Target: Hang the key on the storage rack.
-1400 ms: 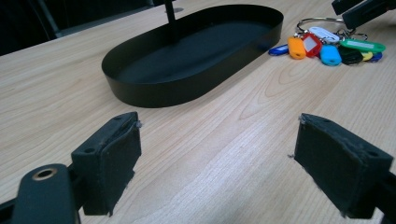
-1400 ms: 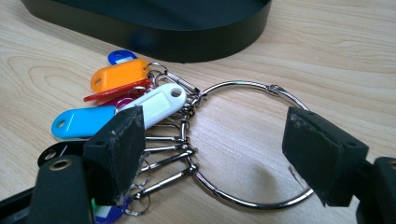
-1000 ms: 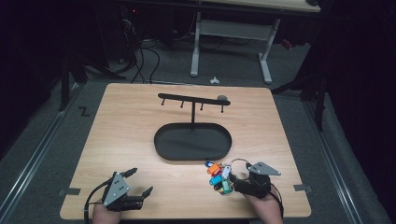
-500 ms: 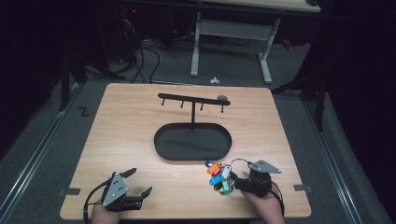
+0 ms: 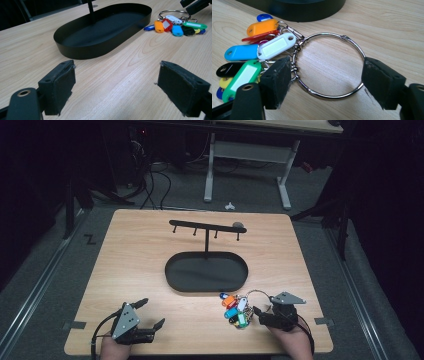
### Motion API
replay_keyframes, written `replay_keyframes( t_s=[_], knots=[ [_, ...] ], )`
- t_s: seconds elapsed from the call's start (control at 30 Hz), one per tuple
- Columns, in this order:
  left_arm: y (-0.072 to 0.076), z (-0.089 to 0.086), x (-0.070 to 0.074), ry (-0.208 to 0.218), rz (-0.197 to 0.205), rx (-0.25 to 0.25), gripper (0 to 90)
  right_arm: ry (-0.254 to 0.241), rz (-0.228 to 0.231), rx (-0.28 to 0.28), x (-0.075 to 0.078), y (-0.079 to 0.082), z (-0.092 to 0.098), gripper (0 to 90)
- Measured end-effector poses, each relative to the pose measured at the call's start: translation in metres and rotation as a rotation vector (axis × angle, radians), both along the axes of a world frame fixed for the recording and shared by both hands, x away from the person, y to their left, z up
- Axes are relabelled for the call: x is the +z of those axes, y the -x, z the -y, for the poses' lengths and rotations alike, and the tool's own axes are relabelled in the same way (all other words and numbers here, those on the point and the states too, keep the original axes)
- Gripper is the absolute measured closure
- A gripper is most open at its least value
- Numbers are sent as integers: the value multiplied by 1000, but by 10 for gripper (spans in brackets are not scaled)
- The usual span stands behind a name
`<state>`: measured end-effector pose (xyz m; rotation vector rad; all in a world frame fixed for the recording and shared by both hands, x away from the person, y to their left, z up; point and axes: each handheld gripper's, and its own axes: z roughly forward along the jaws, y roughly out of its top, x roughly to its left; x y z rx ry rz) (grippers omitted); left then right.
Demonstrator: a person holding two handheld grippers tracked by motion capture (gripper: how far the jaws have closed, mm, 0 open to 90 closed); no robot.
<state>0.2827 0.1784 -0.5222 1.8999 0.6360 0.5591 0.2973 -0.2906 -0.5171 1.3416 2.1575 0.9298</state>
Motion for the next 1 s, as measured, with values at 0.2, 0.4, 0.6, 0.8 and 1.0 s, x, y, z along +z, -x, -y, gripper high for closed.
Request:
replay_keyframes(
  t_s=[0.2, 0.4, 0.6, 0.8, 1.0],
  knots=[
    [-3, 7, -1, -5, 6, -7, 150, -19, 5, -3, 4, 4, 5, 322],
    [-7, 8, 0, 8, 11, 5, 150, 35, -18, 17, 10, 1, 4, 322],
    [-10, 11, 1, 14, 10, -2, 150, 90, -70, 27, 19, -5, 14, 321],
    [-9, 15, 0, -5, 11, -19, 150, 112, -123, 40, 26, -10, 20, 339],
    [-8, 13, 0, 3, 4, -16, 150, 125, -169, 48, 30, -18, 21, 370]
  ],
)
